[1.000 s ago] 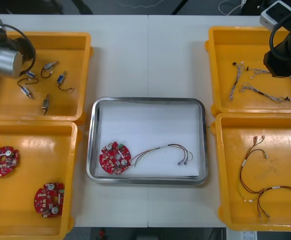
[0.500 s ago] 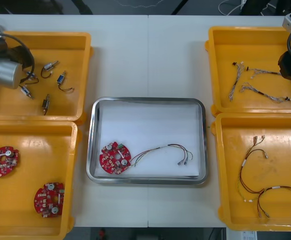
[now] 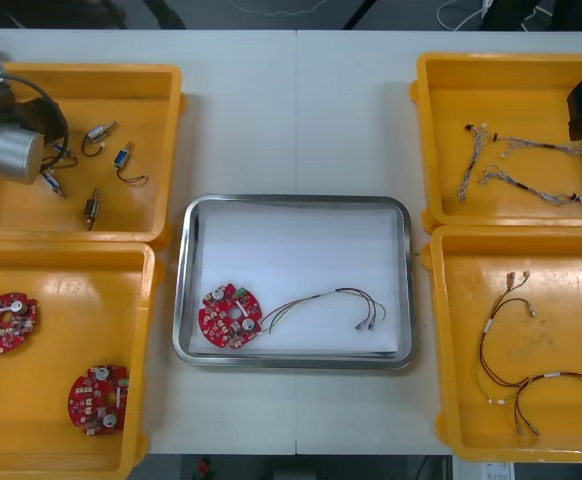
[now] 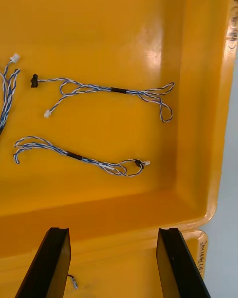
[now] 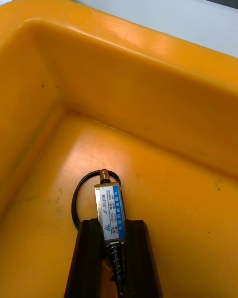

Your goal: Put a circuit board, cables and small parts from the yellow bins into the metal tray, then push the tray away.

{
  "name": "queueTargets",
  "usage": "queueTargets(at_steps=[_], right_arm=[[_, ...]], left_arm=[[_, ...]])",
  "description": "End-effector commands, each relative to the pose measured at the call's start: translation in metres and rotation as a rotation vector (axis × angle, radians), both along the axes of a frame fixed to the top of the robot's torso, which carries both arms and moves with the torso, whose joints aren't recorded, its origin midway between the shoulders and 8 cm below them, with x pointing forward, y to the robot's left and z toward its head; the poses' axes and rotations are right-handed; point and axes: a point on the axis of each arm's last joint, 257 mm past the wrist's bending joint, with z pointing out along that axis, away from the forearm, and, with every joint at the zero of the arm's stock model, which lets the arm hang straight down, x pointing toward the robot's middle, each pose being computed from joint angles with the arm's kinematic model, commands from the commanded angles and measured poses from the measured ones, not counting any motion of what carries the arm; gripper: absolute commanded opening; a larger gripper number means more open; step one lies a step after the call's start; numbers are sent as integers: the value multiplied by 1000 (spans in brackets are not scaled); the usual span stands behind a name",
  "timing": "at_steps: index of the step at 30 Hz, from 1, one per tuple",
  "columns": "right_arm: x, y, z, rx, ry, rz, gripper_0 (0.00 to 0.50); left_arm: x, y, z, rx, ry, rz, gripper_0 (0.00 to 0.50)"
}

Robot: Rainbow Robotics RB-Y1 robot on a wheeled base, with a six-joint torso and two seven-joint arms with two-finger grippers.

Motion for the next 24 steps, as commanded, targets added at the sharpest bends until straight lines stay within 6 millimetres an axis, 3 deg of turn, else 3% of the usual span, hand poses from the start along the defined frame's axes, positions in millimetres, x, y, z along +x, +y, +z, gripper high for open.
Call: queueTargets(at_steps=[1,7,14,24], right_arm=[[14,-9,51,136,-113,-169,500],[35,-14,67,266,-184,-295,500],[68,-18,82,427,-289,-465,500],[102,-12,76,648,-339,-703,500]], left_arm=[[2,-12,-5,79,29,-64,0],[2,-10,-3,84,27,-64,0],[-4,-1,13,107,62,-44,0],[-23,-5,51,55,133,-9,0]])
